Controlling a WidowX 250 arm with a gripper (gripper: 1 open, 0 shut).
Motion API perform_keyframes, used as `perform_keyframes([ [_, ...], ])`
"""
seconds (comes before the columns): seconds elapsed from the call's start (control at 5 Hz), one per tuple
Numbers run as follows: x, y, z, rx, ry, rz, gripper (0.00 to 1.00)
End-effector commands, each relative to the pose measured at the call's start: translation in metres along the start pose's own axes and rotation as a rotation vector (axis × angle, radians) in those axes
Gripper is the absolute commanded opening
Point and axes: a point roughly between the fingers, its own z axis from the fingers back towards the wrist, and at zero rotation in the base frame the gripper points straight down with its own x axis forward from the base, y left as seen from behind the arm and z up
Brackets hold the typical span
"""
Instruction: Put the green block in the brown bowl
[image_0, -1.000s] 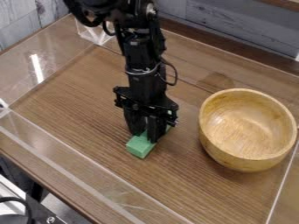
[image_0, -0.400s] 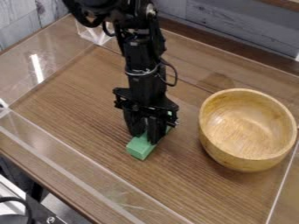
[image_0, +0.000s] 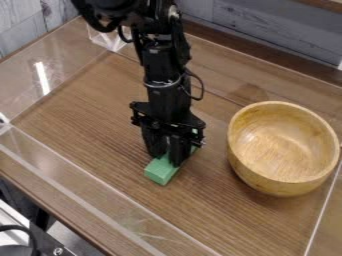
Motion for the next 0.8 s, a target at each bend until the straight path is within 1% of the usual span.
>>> perform_keyframes([
  [0.0,0.0024,-0.0049,0.0098,0.004,-0.037,-0.016,0.00],
  [0.6,0.0015,-0.0066,0.0094,-0.001,-0.034,-0.012,0.00],
])
